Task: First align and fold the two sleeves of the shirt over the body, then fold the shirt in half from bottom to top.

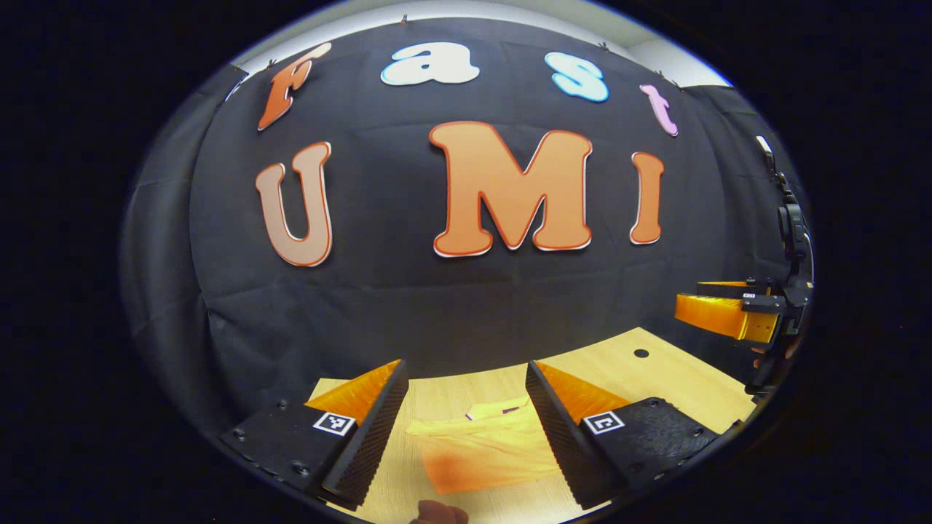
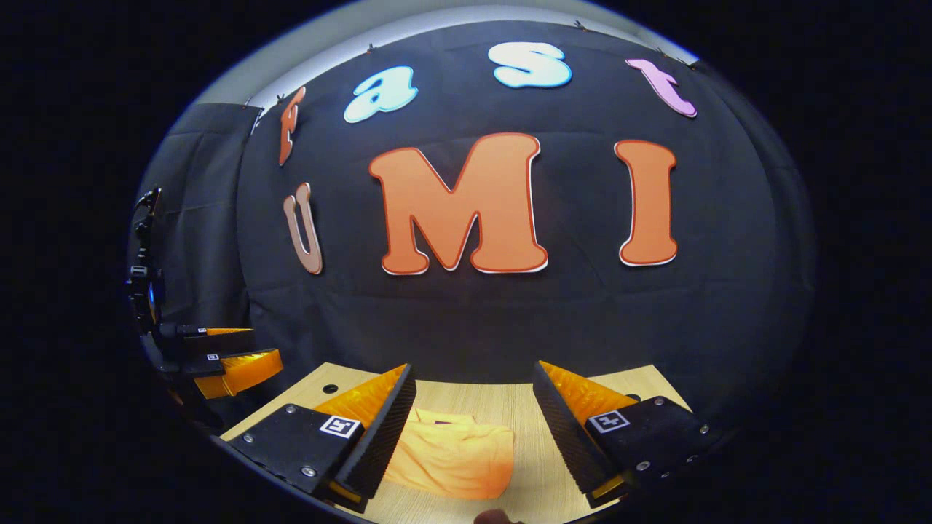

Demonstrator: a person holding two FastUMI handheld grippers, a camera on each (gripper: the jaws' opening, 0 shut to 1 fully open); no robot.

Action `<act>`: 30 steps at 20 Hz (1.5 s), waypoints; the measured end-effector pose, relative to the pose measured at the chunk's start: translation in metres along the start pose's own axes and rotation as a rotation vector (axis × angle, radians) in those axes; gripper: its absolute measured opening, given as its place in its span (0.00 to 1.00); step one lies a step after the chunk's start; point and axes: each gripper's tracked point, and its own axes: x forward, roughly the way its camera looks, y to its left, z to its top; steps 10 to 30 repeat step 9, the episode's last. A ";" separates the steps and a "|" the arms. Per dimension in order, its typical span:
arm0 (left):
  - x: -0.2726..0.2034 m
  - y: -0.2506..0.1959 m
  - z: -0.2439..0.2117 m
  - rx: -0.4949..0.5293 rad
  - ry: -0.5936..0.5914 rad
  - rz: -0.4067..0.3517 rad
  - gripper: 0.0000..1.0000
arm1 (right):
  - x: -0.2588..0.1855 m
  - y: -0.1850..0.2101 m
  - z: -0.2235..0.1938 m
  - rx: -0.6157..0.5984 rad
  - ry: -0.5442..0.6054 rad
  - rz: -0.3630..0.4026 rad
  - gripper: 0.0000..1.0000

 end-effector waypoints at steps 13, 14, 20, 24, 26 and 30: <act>-0.085 -0.045 0.011 0.058 -0.197 0.048 1.00 | -0.070 0.009 0.030 -0.098 -0.250 0.000 0.89; -0.085 -0.045 0.011 0.058 -0.197 0.048 1.00 | -0.070 0.009 0.030 -0.098 -0.250 0.000 0.89; -0.085 -0.045 0.011 0.058 -0.197 0.048 1.00 | -0.070 0.009 0.030 -0.098 -0.250 0.000 0.89; -0.085 -0.045 0.011 0.058 -0.197 0.048 1.00 | -0.070 0.009 0.030 -0.098 -0.250 0.000 0.89; -0.085 -0.045 0.011 0.058 -0.197 0.048 1.00 | -0.070 0.009 0.030 -0.098 -0.250 0.000 0.89; -0.085 -0.045 0.011 0.058 -0.197 0.048 1.00 | -0.070 0.009 0.030 -0.098 -0.250 0.000 0.89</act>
